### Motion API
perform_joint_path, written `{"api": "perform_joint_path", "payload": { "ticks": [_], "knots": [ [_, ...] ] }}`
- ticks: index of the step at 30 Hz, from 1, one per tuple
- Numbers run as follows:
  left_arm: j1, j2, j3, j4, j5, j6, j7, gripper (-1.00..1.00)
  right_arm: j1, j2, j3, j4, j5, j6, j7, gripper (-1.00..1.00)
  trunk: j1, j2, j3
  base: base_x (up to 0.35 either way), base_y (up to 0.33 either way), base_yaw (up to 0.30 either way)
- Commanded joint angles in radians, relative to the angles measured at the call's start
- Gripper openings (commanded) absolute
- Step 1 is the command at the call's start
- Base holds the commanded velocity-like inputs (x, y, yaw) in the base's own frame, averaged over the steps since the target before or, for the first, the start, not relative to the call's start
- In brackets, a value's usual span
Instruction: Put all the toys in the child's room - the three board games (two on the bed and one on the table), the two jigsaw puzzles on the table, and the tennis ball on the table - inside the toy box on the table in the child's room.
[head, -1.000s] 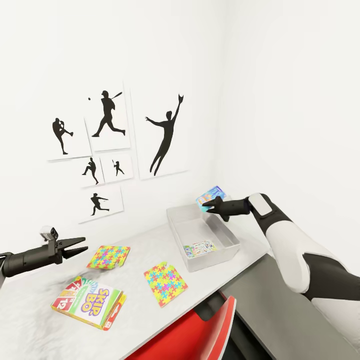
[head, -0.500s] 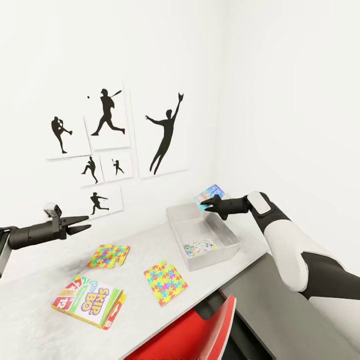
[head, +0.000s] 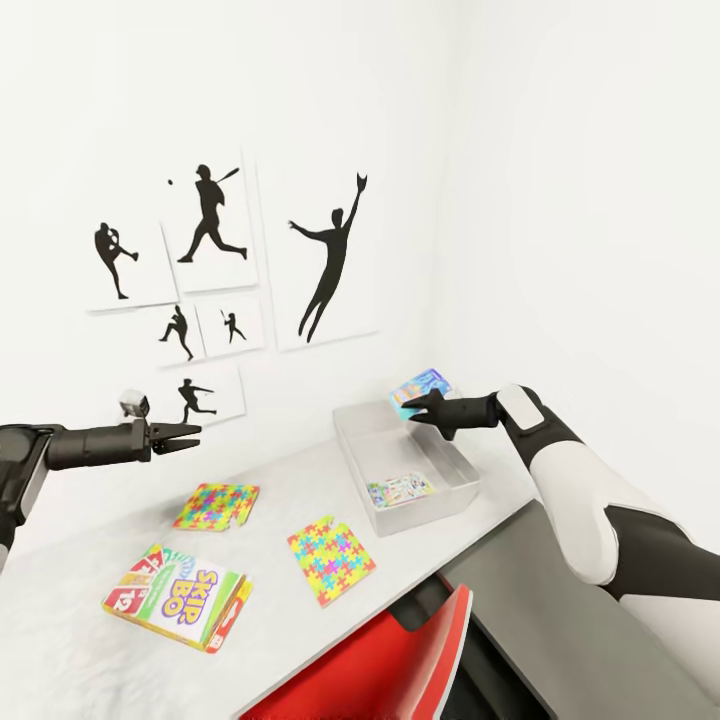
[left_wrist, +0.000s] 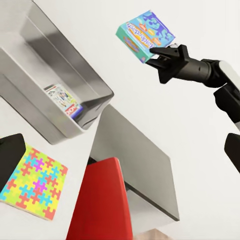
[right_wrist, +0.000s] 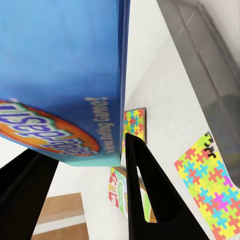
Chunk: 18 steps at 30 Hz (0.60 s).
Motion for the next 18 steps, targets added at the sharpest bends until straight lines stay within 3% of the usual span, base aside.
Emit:
{"api": "perform_joint_path", "payload": {
  "ticks": [1,6,18],
  "knots": [
    [-0.001,0.000,-0.001,0.000,-0.001,0.011,-0.004,1.00,-0.001,0.001,-0.007,0.000,0.009,0.005,0.010,-1.00,0.000,-0.002,-0.004,0.000,0.000,0.000],
    [0.000,-0.003,-0.008,0.000,-0.005,0.008,-0.004,1.00,0.001,0.000,-0.006,0.000,0.009,0.005,0.069,-1.00,0.000,-0.002,-0.012,0.000,0.000,0.000],
    [0.000,0.001,0.002,0.000,0.007,0.008,-0.004,1.00,0.022,-0.015,-0.004,0.000,0.009,0.005,0.125,-1.00,0.000,-0.002,-0.032,0.000,0.000,0.000]
  ]
}}
